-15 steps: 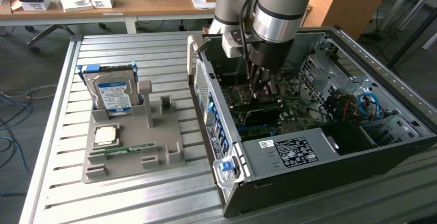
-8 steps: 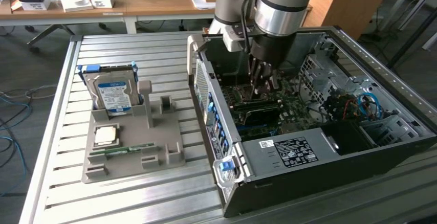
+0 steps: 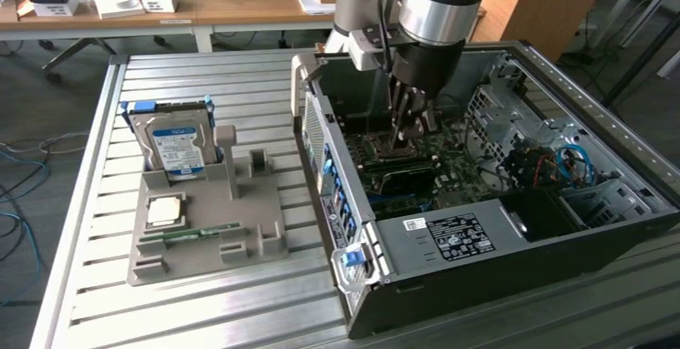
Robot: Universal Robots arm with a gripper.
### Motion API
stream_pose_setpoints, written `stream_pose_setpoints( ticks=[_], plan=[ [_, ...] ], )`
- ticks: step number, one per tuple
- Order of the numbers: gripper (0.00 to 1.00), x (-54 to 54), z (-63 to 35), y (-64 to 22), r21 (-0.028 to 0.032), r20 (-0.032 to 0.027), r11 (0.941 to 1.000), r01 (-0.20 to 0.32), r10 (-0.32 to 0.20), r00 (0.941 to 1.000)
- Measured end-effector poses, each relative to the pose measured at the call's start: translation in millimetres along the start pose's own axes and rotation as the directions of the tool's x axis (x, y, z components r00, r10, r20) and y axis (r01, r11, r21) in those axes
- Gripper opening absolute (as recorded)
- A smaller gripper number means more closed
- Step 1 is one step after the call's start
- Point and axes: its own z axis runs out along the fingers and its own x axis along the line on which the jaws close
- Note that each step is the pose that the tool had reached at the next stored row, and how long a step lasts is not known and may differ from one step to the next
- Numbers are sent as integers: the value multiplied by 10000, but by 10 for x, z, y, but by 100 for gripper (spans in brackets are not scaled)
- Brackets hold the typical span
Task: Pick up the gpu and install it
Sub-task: 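Press down on the gpu until it lock into place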
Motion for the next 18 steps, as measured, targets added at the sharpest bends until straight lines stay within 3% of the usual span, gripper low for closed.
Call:
stream_pose_setpoints(
  ticks=[11,18],
  plan=[
    [11,-2,-96,-3,0,0,10000,-1,1,10000],
    [11,-2,-100,-9,-1,-1,10000,3,-3,10000]
  ],
)
